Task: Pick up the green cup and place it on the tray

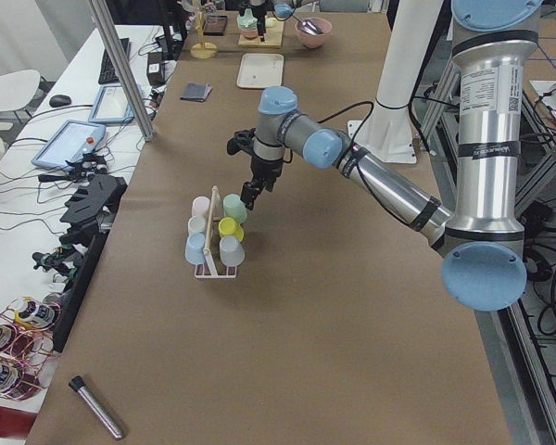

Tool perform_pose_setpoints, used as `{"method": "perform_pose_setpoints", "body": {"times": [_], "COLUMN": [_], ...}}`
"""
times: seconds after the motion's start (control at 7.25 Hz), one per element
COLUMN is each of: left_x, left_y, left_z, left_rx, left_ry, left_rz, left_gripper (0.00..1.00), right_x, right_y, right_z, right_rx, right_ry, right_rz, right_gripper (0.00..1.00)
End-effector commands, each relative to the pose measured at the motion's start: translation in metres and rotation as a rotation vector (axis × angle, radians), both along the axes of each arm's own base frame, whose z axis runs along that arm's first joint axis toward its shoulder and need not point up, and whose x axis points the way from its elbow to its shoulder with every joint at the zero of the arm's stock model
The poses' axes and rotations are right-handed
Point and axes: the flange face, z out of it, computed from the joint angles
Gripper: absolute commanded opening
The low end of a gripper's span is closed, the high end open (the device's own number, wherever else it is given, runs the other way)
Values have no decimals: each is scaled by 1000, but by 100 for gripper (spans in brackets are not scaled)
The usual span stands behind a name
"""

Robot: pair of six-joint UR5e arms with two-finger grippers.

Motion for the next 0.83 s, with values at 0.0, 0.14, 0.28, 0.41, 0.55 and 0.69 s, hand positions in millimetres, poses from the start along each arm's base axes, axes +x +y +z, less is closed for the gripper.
{"method": "perform_pose_setpoints", "body": {"times": [0.0, 0.14, 0.28, 0.41, 0.55, 0.69], "left_x": [29, 49, 90, 152, 200, 231], "left_y": [15, 17, 31, 54, 73, 82], "left_z": [-33, -38, -40, -46, -30, -4], "left_rx": [477, 610, 710, 862, 933, 987], "left_ry": [-295, -376, -459, -664, -811, -980], "left_rz": [389, 505, 584, 630, 668, 736], "left_gripper": [98, 98, 98, 98, 98, 98], "right_x": [-21, -25, -34, -42, -47, -53], "right_y": [-5, -5, -6, -7, -6, -6], "right_z": [3, 3, 1, -3, -4, -5], "right_rx": [-8, -17, -32, -30, -20, -8], "right_ry": [31, 46, 63, 64, 59, 54], "right_rz": [2, 11, 27, 22, 14, 6], "right_gripper": [100, 98, 97, 95, 92, 87]}}
